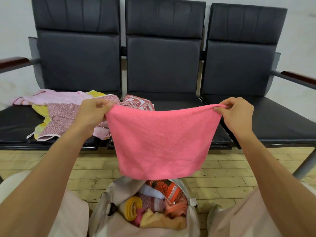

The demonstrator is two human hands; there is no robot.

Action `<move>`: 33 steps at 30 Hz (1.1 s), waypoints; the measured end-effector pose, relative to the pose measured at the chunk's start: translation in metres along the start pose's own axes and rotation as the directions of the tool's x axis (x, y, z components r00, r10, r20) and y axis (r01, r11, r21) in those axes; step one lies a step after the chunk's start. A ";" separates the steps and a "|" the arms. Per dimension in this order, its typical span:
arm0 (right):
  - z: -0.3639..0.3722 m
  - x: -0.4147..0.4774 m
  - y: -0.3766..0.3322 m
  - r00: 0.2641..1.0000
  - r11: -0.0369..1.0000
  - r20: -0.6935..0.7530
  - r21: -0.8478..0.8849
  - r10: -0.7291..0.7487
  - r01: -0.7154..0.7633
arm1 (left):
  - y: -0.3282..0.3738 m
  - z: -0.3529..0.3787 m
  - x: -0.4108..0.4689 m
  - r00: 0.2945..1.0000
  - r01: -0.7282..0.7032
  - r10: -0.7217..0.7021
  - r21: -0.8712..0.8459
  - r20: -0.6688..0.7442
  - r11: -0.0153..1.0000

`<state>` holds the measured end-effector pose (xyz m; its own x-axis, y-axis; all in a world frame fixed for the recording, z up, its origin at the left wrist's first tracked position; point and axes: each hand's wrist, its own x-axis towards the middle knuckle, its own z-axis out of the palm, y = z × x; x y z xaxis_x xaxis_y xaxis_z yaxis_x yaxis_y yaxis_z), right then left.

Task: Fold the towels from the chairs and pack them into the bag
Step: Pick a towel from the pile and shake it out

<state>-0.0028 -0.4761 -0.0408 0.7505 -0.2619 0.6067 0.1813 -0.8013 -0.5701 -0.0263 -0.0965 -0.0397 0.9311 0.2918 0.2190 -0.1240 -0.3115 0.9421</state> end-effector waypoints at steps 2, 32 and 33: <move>0.001 0.001 -0.001 1.000 1.000 -0.025 0.010 0.015 -0.015 | 0.002 -0.003 -0.002 0.984 0.101 -0.094 -0.041 0.152 0.994; 0.067 0.089 -0.032 0.892 0.996 0.443 -0.051 0.084 -0.069 | -0.006 0.035 0.092 0.995 0.077 -0.073 -0.063 0.064 0.995; 0.074 0.088 -0.030 0.918 0.999 0.393 -0.014 0.042 -0.040 | -0.011 0.041 0.098 0.997 0.041 -0.039 -0.031 0.064 0.999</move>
<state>0.1051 -0.4356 -0.0115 0.9469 -0.0629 0.3152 0.1420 -0.7979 -0.5859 0.0803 -0.1014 -0.0394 0.9553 0.2453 0.1651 -0.0960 -0.2708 0.9578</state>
